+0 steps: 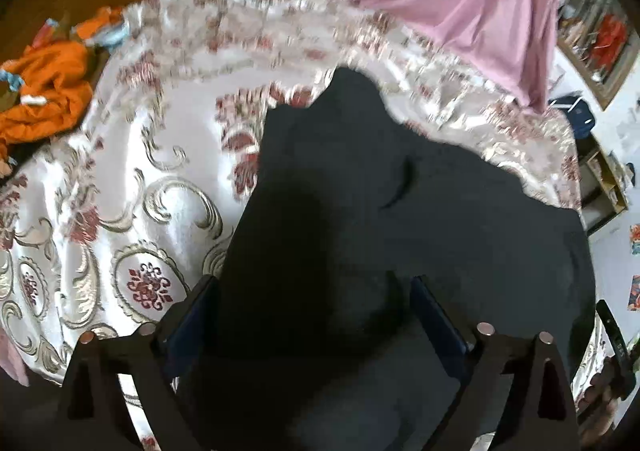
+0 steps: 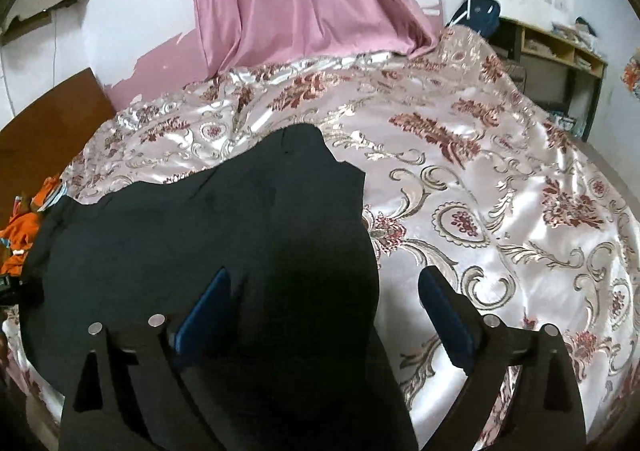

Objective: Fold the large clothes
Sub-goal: 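Lay the folded black jacket down and open both tools, then pull both tools back from the folded jacket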

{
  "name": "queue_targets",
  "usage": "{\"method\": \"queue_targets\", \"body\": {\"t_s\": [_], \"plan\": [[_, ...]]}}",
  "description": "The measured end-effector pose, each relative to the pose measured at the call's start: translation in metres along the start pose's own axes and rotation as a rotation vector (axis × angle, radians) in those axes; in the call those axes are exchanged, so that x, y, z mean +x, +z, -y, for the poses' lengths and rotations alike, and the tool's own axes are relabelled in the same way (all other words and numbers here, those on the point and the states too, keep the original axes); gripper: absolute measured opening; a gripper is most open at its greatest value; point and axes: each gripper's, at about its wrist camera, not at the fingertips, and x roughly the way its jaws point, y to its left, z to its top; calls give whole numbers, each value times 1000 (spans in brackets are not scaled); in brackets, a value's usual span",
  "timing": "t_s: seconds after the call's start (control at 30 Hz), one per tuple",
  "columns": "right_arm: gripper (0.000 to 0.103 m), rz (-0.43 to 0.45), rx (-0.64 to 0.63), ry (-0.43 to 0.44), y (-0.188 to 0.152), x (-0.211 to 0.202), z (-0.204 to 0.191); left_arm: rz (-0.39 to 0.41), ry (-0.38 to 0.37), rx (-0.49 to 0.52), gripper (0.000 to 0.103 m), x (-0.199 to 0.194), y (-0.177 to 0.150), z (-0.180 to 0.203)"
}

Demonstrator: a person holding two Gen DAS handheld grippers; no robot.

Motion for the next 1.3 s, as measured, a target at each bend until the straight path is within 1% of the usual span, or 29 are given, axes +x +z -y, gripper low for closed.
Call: {"method": "queue_targets", "body": {"t_s": [0.03, 0.13, 0.27, 0.33, 0.43, 0.53, 0.67, 0.8, 0.83, 1.0, 1.1, 1.2, 1.3], "plan": [[97, 24, -4, -3, -2, -8, -3, 35, 1, 12, 103, -9, -5, 3], [100, 86, -24, -1, -6, -30, -12, 121, -19, 46, 103, -32, -16, 13], [101, 154, -58, 11, -11, -60, -25, 223, -118, 91, 103, -64, -32, 27], [101, 174, -73, 21, -14, -73, -31, 275, -148, 115, 103, -79, -42, 35], [101, 209, -100, 33, -22, -92, -40, 341, -152, 153, 103, -97, -55, 47], [101, 239, -115, 46, -29, -110, -46, 383, -157, 183, 103, -110, -68, 55], [101, 281, -126, 67, -41, -133, -52, 423, -168, 187, 103, -124, -85, 61], [101, 320, -143, 90, -56, -153, -60, 442, -225, 177, 103, -134, -103, 63], [101, 328, -147, 96, -59, -157, -62, 446, -227, 178, 103, -136, -108, 63], [101, 391, -154, 108, -80, -177, -70, 494, -207, 201, 103, -144, -129, 65], [101, 425, -155, 109, -94, -186, -72, 522, -198, 192, 103, -147, -140, 63], [101, 447, -161, 113, -103, -190, -74, 570, -177, 192, 103, -148, -151, 61], [101, 476, -185, 102, -115, -193, -78, 577, -152, 220, 103, -146, -161, 61]]}}
